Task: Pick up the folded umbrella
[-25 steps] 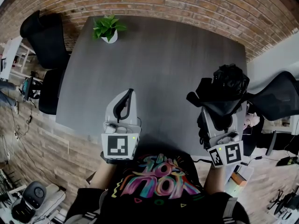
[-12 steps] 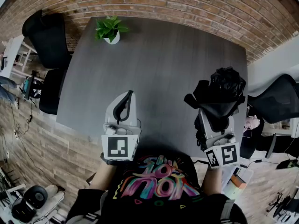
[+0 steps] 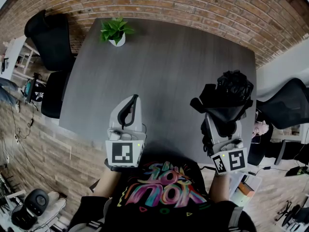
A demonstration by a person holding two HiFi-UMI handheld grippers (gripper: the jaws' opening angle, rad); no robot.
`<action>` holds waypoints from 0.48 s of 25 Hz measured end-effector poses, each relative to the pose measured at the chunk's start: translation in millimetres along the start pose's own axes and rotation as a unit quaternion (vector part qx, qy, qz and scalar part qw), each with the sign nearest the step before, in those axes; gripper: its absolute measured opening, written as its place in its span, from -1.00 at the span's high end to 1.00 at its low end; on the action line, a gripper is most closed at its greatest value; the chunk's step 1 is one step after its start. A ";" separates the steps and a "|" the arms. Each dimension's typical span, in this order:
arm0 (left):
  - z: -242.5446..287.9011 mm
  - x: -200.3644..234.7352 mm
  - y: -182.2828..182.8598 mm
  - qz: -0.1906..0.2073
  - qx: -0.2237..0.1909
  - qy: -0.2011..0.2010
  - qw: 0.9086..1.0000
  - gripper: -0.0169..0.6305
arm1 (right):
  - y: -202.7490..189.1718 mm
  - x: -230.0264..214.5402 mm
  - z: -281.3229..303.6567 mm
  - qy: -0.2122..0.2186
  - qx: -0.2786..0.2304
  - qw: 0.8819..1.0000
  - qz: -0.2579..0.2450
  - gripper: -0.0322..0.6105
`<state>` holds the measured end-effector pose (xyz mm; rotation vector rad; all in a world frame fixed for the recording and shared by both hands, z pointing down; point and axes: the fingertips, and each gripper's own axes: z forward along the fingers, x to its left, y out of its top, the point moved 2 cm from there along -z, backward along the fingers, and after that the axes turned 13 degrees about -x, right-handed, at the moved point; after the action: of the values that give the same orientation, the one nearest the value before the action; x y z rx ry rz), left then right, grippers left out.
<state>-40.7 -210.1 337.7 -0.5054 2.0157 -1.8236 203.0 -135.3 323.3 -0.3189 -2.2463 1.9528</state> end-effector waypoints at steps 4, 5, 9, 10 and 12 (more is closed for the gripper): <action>-2.0 1.5 -1.5 -0.009 0.000 0.005 1.000 0.94 | -2.3 3.3 0.4 0.009 0.004 1.000 -0.008 0.16; -2.7 1.8 -1.6 -0.008 0.001 0.005 1.000 0.94 | -2.6 3.9 0.2 0.011 0.005 1.000 -0.010 0.16; -3.1 3.7 -3.4 -0.004 0.002 0.005 1.000 0.95 | -4.0 4.4 1.1 0.009 0.006 1.000 -0.007 0.16; -3.1 4.6 -4.3 -0.005 0.004 0.005 1.000 0.95 | -4.6 4.7 1.6 0.008 0.005 1.000 -0.005 0.16; -2.6 5.7 -4.9 -0.008 0.005 0.007 1.000 0.95 | -5.4 5.2 2.2 0.006 0.005 1.000 -0.002 0.16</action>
<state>-46.9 -211.2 342.6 -0.5095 2.0171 -1.8506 197.2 -136.7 328.2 -0.3236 -2.2268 1.9546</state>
